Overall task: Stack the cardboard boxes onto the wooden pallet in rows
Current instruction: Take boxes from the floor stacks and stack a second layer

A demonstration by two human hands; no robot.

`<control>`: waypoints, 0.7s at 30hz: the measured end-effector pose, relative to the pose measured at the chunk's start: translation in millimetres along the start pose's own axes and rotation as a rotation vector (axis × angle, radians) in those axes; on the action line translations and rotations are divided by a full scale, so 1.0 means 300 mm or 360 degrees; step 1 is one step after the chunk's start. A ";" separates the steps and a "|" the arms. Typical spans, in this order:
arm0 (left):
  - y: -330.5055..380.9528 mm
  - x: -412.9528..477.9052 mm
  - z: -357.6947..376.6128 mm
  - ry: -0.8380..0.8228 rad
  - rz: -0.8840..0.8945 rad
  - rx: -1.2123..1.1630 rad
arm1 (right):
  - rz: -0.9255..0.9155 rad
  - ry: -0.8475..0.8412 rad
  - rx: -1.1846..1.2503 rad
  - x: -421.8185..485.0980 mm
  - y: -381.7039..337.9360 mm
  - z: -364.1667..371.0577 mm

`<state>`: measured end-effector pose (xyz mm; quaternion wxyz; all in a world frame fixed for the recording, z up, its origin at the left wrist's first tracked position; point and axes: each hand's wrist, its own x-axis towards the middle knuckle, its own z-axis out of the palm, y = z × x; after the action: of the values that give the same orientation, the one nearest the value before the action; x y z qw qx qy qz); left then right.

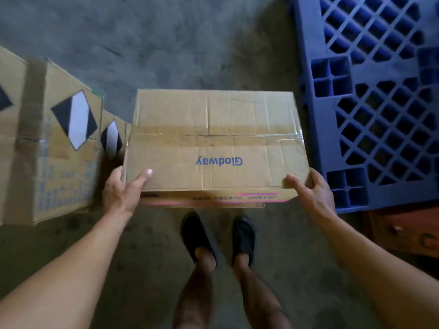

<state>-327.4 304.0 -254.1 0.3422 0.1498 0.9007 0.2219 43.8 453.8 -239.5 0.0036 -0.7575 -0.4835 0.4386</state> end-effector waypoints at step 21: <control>-0.071 -1.091 -0.499 0.0321 0.0146 -0.1072 | -0.0589 -0.0143 0.0544 -0.816 -0.017 -0.625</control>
<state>-196.2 103.2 15.2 0.2714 0.0462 0.7986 0.5352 129.1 355.0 39.9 0.1904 -0.6243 -0.5323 0.5391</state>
